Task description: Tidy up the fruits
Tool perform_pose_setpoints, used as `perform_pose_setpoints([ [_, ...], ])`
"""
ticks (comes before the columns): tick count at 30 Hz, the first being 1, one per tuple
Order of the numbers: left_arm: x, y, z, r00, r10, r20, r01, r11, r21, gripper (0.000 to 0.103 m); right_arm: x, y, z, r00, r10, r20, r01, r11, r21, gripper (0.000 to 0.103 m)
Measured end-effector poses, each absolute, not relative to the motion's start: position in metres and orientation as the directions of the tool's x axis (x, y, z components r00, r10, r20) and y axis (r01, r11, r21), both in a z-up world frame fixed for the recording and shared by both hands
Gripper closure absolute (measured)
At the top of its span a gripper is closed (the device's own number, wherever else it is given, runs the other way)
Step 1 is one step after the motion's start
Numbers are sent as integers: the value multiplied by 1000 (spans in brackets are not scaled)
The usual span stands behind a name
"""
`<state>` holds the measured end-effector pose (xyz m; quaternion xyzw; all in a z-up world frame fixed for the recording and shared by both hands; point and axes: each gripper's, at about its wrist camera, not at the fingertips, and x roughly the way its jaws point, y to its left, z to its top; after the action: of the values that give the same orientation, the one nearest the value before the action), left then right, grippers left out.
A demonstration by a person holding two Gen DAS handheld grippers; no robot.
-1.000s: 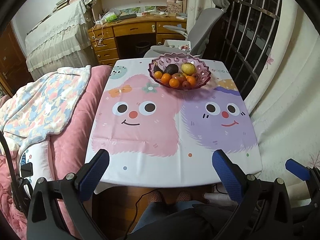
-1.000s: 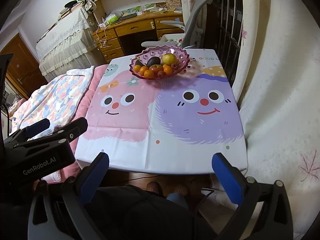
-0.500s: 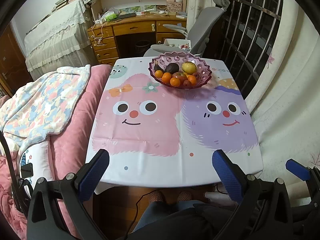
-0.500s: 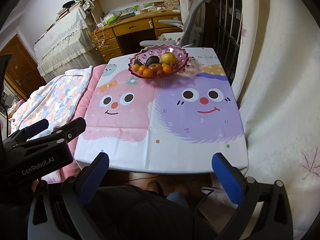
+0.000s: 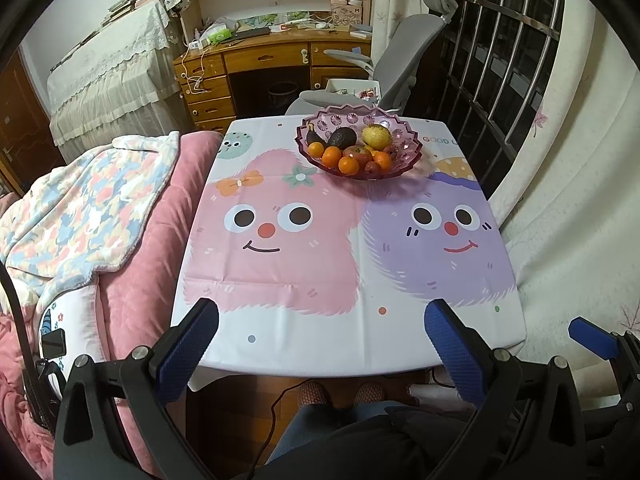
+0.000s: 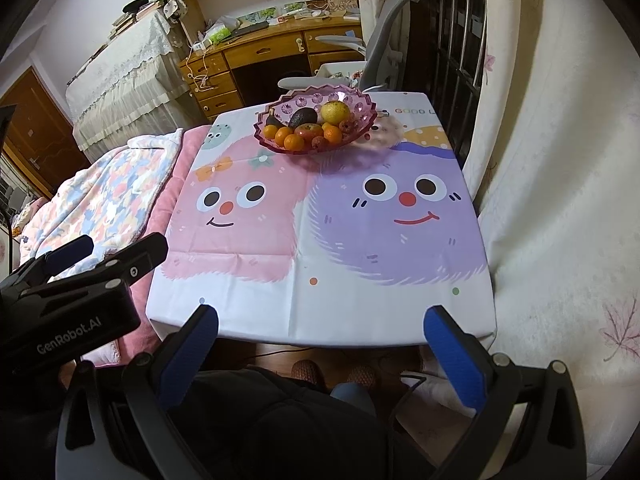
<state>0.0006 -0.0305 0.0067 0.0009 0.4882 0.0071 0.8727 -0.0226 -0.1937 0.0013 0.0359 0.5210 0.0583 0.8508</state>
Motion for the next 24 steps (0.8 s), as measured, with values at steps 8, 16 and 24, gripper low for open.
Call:
perform_pose_setpoints([
  [8,1,-30,7,524,12,-852,-11,1000,8,1,-23,-193,1,451,136,-882,-62,991,121,0],
  [16,0,-30,7,524,12,-852,-10,1000,8,1,-23,-192,-1,448,133,-884,-57,991,121,0],
  [24,0,-29,7,525,13,-851,-12,1000,8,1,-23,-192,-3,449,129,-884,-53,992,118,0],
])
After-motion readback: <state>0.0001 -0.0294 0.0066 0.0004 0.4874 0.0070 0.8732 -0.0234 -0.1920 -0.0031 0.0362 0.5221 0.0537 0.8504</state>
